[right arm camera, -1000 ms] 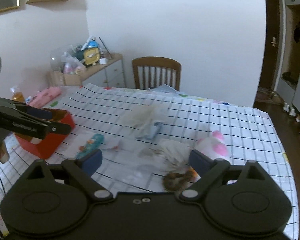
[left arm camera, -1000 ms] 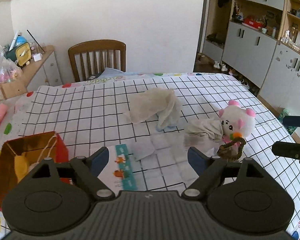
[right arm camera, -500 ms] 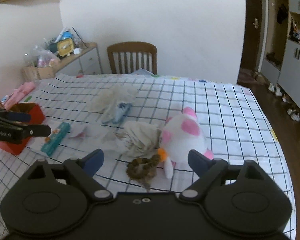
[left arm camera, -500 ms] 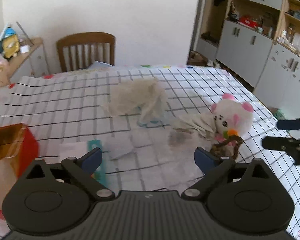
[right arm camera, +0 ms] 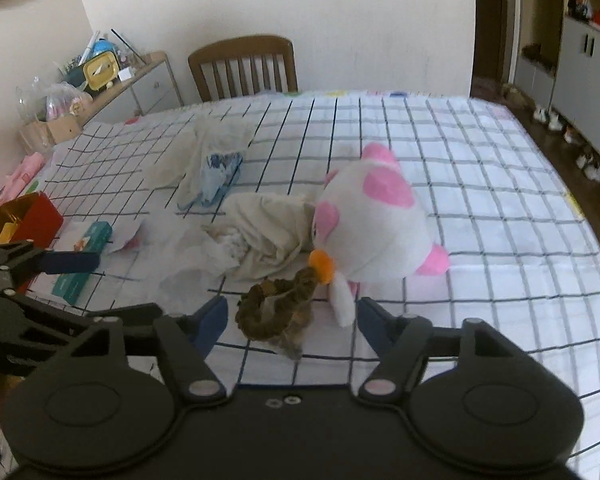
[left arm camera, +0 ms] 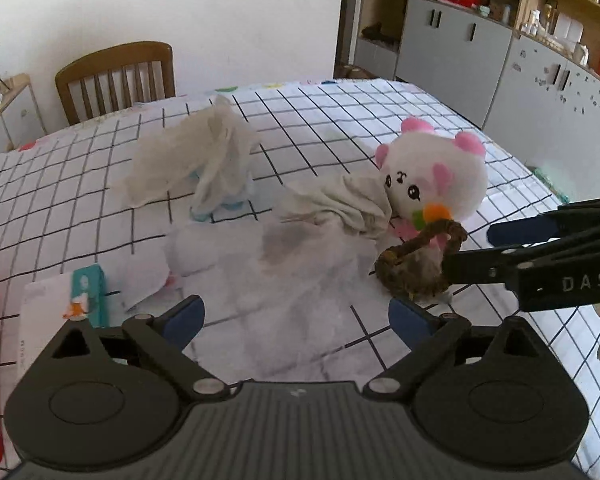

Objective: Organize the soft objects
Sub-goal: 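Grasp the brown bead bracelet with the right gripper and lift it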

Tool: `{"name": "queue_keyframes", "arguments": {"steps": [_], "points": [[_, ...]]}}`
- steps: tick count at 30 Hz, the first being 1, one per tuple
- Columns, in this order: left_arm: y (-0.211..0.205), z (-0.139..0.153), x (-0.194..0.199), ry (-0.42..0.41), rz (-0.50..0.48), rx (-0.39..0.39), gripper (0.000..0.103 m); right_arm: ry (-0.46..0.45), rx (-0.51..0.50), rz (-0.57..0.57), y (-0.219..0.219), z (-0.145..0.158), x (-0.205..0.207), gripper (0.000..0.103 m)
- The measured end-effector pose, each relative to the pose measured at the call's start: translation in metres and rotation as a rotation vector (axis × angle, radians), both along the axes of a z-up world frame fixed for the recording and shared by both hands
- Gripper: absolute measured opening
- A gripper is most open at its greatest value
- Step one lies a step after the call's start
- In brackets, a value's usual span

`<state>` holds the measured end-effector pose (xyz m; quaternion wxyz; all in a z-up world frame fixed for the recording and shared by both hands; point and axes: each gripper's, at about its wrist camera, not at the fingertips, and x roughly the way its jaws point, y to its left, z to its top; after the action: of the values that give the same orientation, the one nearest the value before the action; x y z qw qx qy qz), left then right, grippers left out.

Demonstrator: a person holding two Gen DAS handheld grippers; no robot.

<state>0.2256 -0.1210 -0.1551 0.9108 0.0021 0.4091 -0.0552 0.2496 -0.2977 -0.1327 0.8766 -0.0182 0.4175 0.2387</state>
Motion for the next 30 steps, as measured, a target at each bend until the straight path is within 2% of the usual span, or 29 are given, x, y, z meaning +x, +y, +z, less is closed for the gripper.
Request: {"name": "queue_keyframes", "arguments": {"steps": [6, 8, 10, 12, 14, 16, 20, 22, 25, 30], "points": [[-0.003, -0.012, 0.008, 0.019, -0.007, 0.011, 0.098, 0.041, 0.002, -0.004, 0.010, -0.009, 0.009, 0.052], [-0.002, -0.015, 0.011, 0.024, -0.011, 0.000, 0.093, 0.043, 0.005, -0.018, 0.011, -0.010, 0.013, 0.049], [-0.001, -0.018, 0.014, 0.040, -0.011, -0.001, 0.073, 0.049, 0.020, -0.036, 0.010, -0.010, 0.017, 0.044], [0.000, -0.022, 0.018, 0.072, -0.005, 0.007, 0.057, 0.061, 0.038, -0.049, 0.008, -0.009, 0.020, 0.035], [0.001, -0.025, 0.020, 0.087, -0.003, 0.006, 0.051, 0.072, 0.050, -0.056, 0.007, -0.009, 0.023, 0.030], [0.003, -0.026, 0.020, 0.089, 0.003, 0.006, 0.039, 0.074, 0.068, -0.056, 0.005, -0.007, 0.023, 0.024], [0.005, -0.026, 0.021, 0.093, 0.005, 0.012, 0.028, 0.066, 0.074, -0.048, 0.006, -0.006, 0.021, 0.012], [0.006, -0.025, 0.021, 0.090, 0.006, 0.011, 0.013, 0.064, 0.067, -0.047, 0.008, -0.006, 0.021, 0.010], [0.007, -0.024, 0.020, 0.083, 0.014, 0.010, 0.009, 0.048, 0.071, -0.047, 0.007, -0.004, 0.019, 0.009], [0.010, -0.017, 0.013, 0.057, 0.024, 0.007, 0.008, 0.028, 0.084, -0.033, 0.005, 0.004, 0.011, 0.009]]}}
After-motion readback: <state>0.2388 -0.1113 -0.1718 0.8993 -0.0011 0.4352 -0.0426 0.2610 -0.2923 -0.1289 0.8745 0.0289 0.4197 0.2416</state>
